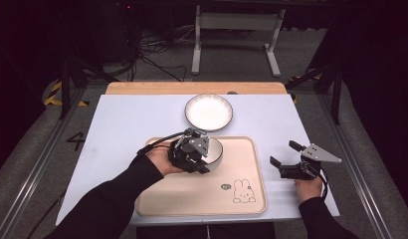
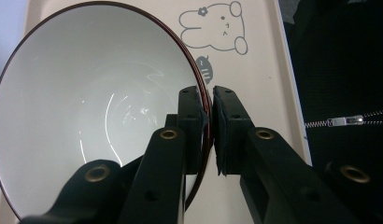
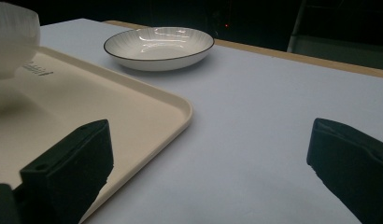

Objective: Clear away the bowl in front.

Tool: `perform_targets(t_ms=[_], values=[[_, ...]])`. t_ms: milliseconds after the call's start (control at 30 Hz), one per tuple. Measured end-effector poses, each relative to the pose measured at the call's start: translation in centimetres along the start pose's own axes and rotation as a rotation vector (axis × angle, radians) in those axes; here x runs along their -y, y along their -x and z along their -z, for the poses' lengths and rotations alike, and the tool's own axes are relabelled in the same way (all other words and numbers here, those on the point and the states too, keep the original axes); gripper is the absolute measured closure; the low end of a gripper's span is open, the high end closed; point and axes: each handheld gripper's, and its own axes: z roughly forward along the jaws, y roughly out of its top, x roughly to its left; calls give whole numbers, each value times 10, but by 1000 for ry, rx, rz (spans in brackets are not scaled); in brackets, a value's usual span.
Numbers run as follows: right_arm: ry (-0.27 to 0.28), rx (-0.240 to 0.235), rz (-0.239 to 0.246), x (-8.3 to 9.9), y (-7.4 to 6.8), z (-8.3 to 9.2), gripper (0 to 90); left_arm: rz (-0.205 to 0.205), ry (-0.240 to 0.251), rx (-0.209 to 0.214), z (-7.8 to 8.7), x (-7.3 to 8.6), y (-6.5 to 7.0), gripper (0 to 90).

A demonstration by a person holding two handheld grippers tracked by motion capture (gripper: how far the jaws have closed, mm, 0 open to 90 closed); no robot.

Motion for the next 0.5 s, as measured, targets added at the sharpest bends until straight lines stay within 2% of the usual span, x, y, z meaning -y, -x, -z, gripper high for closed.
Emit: perform_targets(t_ms=[100,300,500], values=[[0,-1,0,0,0,0,11,5,-9,5,-3,1,-1,824],[0,-1,1,0,0,0,11,-10,-61,21,-12,3,-2,825],[0,-1,0,0,0,0,11,-8,-84,25,-16,4,-3,825]])
